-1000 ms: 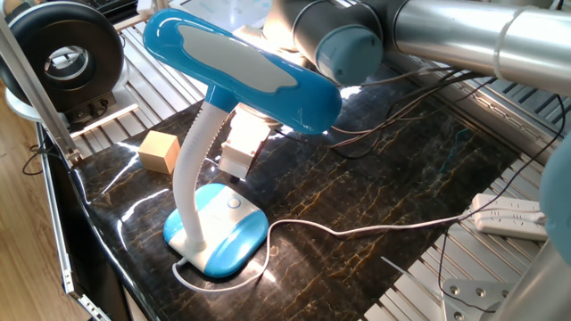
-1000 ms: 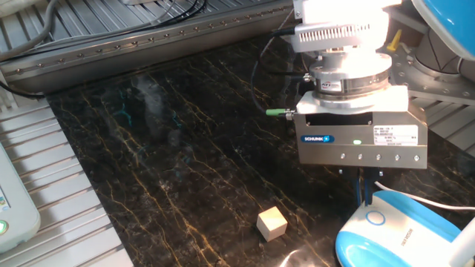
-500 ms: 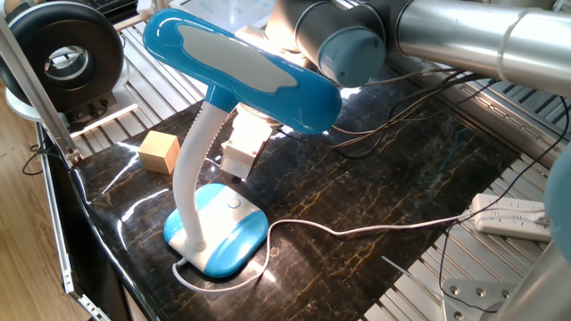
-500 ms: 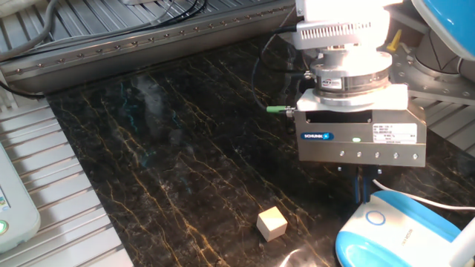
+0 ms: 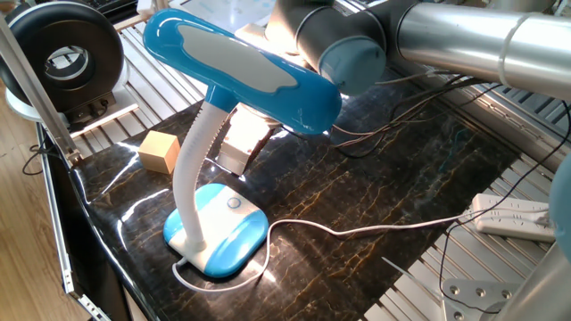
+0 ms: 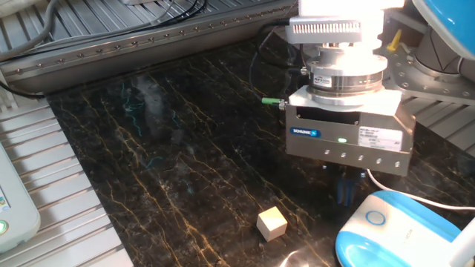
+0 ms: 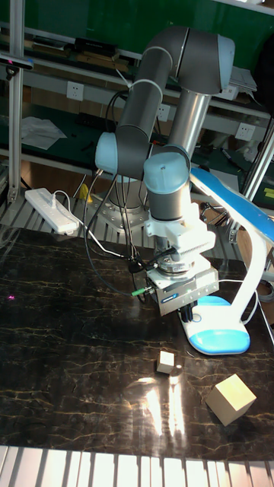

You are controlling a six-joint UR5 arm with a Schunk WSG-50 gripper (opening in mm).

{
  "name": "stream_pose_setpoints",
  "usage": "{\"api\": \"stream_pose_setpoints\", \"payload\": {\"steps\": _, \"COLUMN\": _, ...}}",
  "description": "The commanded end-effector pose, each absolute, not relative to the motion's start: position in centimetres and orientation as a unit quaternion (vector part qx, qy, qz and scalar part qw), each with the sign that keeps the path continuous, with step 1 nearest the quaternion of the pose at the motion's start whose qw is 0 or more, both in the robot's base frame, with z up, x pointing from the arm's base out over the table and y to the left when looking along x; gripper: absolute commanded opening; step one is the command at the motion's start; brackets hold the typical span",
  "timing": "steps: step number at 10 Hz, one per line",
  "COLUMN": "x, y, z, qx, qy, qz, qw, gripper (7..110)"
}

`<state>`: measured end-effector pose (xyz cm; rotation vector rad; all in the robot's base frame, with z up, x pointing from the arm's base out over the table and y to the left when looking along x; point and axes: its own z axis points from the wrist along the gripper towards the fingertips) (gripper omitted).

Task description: Turn off the desk lamp by pressing the button

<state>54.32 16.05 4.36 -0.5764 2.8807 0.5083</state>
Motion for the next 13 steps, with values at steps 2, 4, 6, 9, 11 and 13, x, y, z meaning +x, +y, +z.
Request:
{"api": "stream_pose_setpoints", "payload": {"steps": 2, "x": 56.3, "y": 16.5, "z": 5.0, "qx": -0.124, "qy": 0.969, "qz": 0.184, "qw": 0.108, "gripper": 7}}
{"api": "stream_pose_setpoints", "payload": {"steps": 4, "x": 55.5, "y": 16.6, "z": 4.9, "qx": -0.122, "qy": 0.97, "qz": 0.186, "qw": 0.092, "gripper": 7}}
{"api": "stream_pose_setpoints", "payload": {"steps": 6, "x": 54.2, "y": 17.9, "z": 5.4, "qx": -0.145, "qy": 0.962, "qz": 0.217, "qw": 0.076, "gripper": 7}}
{"api": "stream_pose_setpoints", "payload": {"steps": 9, "x": 53.1, "y": 17.9, "z": 5.3, "qx": -0.155, "qy": 0.962, "qz": 0.219, "qw": 0.054, "gripper": 7}}
{"api": "stream_pose_setpoints", "payload": {"steps": 11, "x": 52.7, "y": 16.8, "z": 4.8, "qx": -0.153, "qy": 0.967, "qz": 0.197, "qw": 0.043, "gripper": 7}}
{"api": "stream_pose_setpoints", "payload": {"steps": 13, "x": 52.7, "y": 17.2, "z": 5.0, "qx": -0.16, "qy": 0.964, "qz": 0.206, "qw": 0.044, "gripper": 7}}
